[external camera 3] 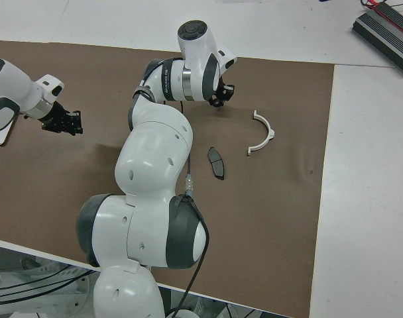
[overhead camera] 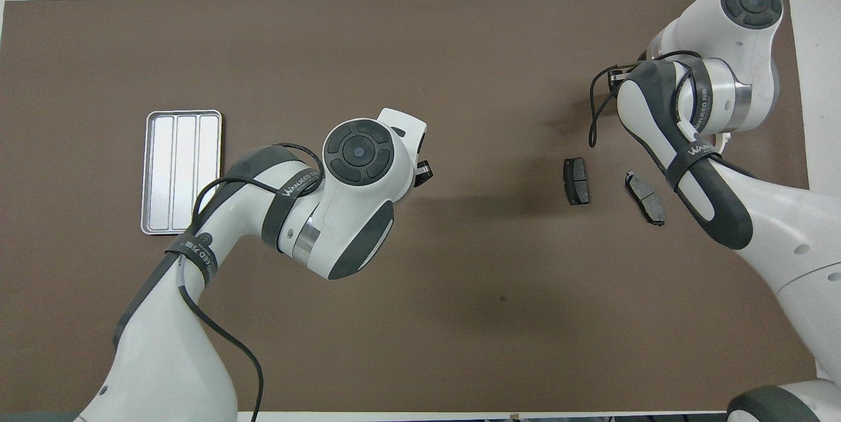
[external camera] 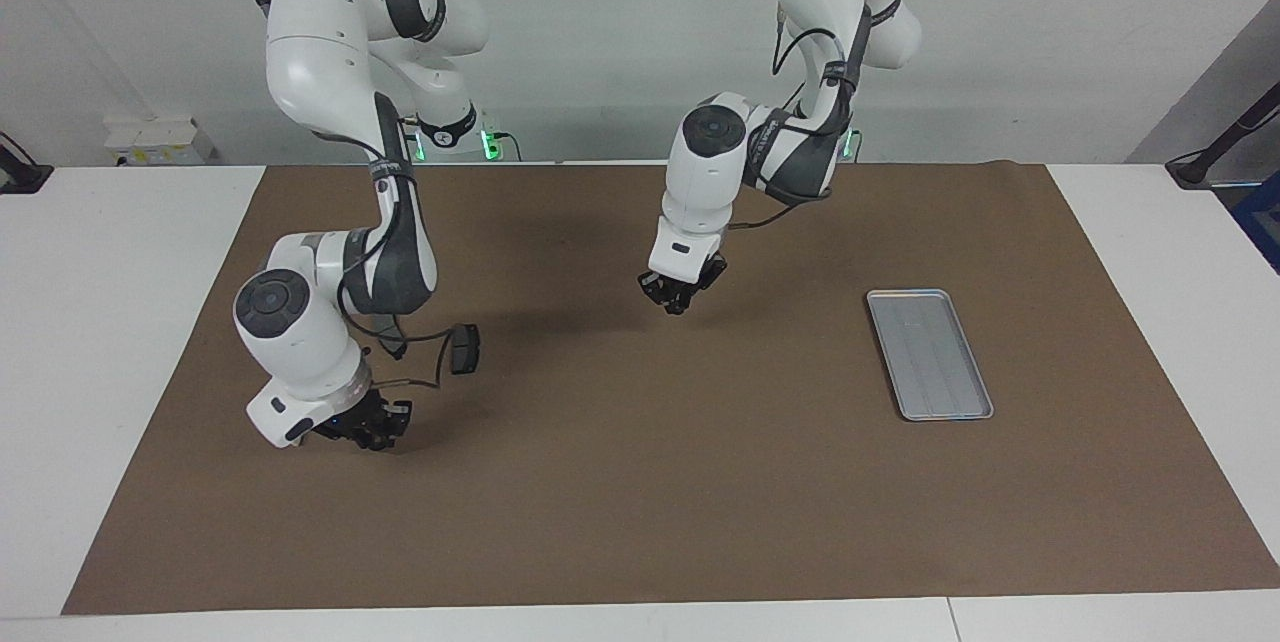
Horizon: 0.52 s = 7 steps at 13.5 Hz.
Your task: Place bearing gear from tray to pile
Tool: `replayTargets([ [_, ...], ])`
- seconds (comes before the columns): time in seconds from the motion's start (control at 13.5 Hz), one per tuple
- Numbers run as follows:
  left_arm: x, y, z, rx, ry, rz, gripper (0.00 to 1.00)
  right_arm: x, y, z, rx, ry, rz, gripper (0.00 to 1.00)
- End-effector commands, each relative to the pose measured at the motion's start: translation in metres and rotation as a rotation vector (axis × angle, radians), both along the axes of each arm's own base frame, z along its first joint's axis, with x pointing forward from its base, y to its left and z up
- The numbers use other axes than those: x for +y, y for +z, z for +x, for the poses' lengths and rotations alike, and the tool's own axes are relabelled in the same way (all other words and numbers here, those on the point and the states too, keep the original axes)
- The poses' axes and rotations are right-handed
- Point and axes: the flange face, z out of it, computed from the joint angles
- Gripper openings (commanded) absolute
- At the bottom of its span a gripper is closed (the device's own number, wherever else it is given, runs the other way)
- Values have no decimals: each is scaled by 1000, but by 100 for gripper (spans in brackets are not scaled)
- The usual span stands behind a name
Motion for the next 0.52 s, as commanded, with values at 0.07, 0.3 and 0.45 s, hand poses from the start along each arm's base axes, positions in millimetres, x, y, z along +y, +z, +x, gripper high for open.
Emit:
replayTargets([
  [0.07, -4, -24, -23, -24, -34, 60, 0, -6, -7, 2, -32, 21, 2, 0],
  [0.3, -10, -37, -36, -42, -52, 99, 0, -17, -16, -1, -46, 29, 4, 0],
  [0.45, -11, -40, -34, -54, -48, 87, 0, -18, -19, -2, -46, 24, 7, 0],
])
